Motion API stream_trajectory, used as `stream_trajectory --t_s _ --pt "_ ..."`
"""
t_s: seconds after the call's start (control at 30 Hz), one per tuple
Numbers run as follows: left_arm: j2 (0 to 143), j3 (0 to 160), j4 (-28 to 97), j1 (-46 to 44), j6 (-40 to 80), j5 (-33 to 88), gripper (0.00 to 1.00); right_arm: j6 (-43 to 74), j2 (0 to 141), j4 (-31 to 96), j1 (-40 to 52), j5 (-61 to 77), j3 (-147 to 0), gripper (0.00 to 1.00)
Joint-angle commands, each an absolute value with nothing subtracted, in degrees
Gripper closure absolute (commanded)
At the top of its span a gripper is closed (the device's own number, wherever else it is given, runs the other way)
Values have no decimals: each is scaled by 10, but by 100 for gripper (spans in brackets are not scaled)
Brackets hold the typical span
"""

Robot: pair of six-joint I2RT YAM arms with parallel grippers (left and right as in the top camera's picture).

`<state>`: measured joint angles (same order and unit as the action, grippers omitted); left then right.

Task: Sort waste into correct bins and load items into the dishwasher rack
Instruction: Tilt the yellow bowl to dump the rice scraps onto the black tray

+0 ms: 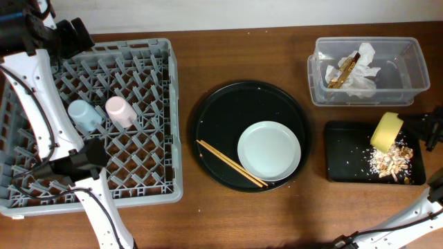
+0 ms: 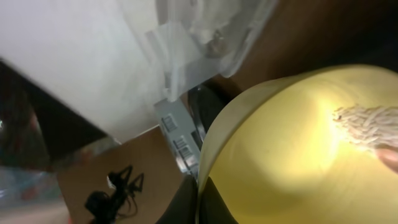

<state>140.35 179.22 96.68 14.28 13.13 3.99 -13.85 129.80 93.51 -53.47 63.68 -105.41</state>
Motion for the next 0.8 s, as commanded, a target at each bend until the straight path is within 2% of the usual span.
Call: stream_trajectory --t_s 0.0,0.07,0.23,0.37,0.47,0.53,0.63,0.77 --pt "1399 1796 967 144 133 32 1 -258 1283 974 -537 697 -1051 96" --pt "1399 1796 967 144 133 32 1 -210 1283 974 -537 692 -1049 96" --pt "1399 1796 967 144 133 32 1 -187 1283 974 -537 681 -1046 96" --pt "1399 1796 967 144 133 32 1 -205 1284 937 -536 637 -1046 96" --pt "1399 1796 967 144 133 32 1 -211 1284 974 -536 677 -1046 96" --pt "1399 1796 967 144 133 32 1 -206 1284 953 -536 655 -1046 96" --pt "1399 1796 967 144 133 32 1 -89 1286 960 -536 588 -1046 96" --pt "1399 1796 967 144 133 32 1 -164 1283 962 -535 622 -1044 96"
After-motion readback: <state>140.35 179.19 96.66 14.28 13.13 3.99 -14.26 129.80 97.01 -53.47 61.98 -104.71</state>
